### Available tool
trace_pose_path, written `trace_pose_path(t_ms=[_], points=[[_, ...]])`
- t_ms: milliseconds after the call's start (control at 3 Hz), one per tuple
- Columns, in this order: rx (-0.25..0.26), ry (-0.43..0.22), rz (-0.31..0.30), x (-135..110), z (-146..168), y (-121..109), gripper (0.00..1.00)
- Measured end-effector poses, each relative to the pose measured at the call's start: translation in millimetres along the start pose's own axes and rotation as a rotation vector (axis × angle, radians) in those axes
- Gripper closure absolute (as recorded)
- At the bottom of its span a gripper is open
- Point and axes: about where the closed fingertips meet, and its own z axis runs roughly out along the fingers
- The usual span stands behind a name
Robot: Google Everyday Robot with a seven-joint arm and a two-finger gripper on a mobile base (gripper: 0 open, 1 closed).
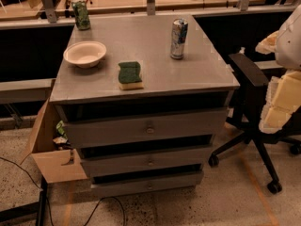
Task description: Move redbull can near paper bowl
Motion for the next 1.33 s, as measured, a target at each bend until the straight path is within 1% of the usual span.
trace_pose_path(t_ms=[333, 667, 1000, 1333], points=[[0.0, 0.0, 0.0, 0.0, 0.0, 0.0, 0.0], [0.033, -0.089, 0.058, -1.4, 7.0, -18.8, 0.0], [0.087, -0.261, 0.146, -6.5, 23.1, -55.3, 0.0], [0.135, -0.46, 0.239, -14.3, 40.5, -83.9, 0.0]])
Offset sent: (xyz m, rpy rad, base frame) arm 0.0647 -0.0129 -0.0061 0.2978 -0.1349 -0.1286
